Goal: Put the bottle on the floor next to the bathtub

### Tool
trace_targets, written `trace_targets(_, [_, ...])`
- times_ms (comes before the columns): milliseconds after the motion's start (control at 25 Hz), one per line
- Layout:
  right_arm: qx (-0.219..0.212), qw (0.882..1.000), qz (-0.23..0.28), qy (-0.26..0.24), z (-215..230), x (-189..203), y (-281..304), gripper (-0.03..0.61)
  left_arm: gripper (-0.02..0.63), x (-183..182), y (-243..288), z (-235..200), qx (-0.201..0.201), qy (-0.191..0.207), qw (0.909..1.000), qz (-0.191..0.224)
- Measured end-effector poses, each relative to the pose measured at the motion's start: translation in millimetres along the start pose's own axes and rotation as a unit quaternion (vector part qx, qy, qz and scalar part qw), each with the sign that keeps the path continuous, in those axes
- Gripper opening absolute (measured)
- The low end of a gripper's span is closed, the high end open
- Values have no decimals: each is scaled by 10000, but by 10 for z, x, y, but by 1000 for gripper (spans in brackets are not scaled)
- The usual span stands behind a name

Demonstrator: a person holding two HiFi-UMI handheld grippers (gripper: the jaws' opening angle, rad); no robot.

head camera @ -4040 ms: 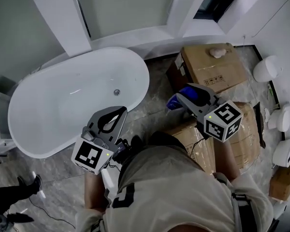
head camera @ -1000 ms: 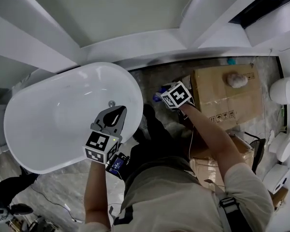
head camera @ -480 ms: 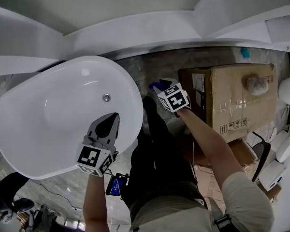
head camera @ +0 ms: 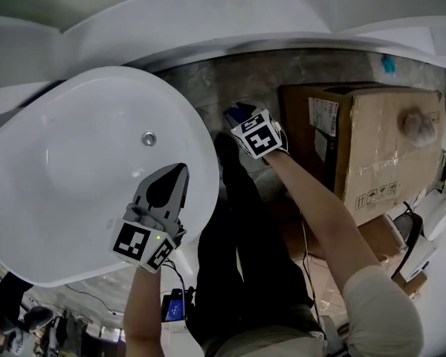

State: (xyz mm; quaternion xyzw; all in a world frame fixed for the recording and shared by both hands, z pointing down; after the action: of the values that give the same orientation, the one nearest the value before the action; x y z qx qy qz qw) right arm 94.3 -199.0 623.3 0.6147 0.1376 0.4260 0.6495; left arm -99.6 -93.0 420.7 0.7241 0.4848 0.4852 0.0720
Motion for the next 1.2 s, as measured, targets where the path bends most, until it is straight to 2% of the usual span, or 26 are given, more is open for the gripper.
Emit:
trace_targets(240, [66,9994,-221,-262,60,173,594,160,57,257,166,-316,141,-283,9992,252])
trace_targets(560, [239,9985,-333,-352,182,460,1256,160,57,571,326,-676,-9,-53,9998,199])
trace_targets(880, [274,9983,-472,-210,265,805,1811,160,57,1032,561,-927,-179,-37,9998,-124])
trace_targets(1200, [237,9982,-481,-254,235,1102,2190,160,57,1123,589,-950,-256,222,9992,-196])
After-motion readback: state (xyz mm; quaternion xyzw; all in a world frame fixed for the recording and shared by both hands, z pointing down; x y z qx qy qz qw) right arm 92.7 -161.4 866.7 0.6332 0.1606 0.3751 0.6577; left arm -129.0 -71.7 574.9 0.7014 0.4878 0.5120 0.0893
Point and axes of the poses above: the fingertips, and each gripper's own axes: y forward along the fingers, z to its right, x out of its underside, the point moved 8 cm from there along -y, backward along the fingers, and after that the axes turned 7 degrees about -z, right-handed, at the moved point
